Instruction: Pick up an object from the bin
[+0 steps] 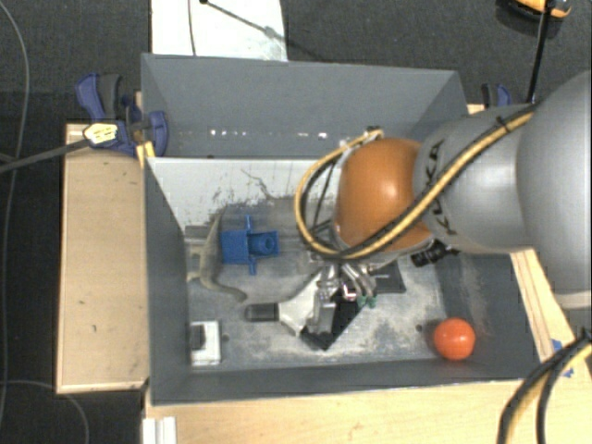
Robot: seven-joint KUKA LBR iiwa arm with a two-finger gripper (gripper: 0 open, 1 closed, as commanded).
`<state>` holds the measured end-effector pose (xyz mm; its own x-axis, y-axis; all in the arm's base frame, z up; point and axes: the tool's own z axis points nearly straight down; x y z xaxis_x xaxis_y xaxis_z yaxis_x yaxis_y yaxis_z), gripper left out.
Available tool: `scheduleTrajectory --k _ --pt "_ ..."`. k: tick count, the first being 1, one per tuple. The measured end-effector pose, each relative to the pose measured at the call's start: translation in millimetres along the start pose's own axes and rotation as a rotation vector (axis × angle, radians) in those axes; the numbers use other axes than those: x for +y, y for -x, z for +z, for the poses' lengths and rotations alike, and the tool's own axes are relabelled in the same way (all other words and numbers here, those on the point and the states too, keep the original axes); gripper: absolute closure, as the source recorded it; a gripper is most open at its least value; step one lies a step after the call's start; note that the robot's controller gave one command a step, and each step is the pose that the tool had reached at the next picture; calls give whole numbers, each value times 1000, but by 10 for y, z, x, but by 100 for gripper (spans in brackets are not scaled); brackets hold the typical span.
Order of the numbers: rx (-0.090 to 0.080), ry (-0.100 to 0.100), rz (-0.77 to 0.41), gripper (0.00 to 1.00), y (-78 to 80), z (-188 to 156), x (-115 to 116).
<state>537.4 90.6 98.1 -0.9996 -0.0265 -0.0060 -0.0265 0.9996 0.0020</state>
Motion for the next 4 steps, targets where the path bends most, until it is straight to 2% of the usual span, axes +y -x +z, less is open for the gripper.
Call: scheduleTrajectory --k 1,2,3,4 --pt "0 2 -211 0 -109 190 -42" --pt "1 2 -180 0 -87 237 -165" --pt "4 2 -91 0 10 257 -141" --pt "0 3 -227 0 73 258 -124"
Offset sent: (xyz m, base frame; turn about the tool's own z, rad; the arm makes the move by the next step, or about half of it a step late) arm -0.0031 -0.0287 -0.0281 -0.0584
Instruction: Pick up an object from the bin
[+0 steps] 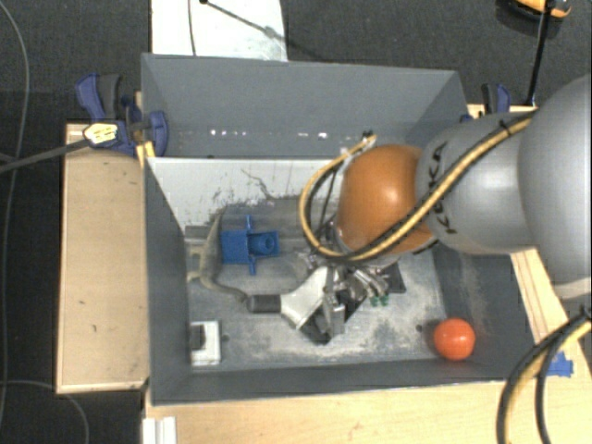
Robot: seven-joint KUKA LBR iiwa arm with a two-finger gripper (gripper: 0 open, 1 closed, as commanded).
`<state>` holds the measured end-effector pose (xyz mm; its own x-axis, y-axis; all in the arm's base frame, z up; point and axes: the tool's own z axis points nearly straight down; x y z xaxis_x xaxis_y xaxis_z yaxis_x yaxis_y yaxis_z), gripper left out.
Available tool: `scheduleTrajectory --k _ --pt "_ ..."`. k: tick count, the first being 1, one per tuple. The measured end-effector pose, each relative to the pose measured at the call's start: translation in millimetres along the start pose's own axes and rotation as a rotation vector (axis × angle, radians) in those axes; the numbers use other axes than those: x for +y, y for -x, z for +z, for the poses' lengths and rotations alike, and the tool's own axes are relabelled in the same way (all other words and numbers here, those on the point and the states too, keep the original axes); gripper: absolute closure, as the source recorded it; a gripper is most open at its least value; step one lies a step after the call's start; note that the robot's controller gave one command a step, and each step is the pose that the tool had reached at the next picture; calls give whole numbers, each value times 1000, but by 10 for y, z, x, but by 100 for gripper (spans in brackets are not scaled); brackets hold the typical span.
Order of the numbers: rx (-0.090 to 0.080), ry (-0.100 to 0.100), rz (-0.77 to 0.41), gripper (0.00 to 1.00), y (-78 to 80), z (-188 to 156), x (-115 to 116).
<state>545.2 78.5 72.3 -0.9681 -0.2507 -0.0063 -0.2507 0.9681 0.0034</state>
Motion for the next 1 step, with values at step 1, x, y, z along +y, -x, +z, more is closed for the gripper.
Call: scheduleTrajectory --k 1 --pt "1 2 75 0 47 12 -184"
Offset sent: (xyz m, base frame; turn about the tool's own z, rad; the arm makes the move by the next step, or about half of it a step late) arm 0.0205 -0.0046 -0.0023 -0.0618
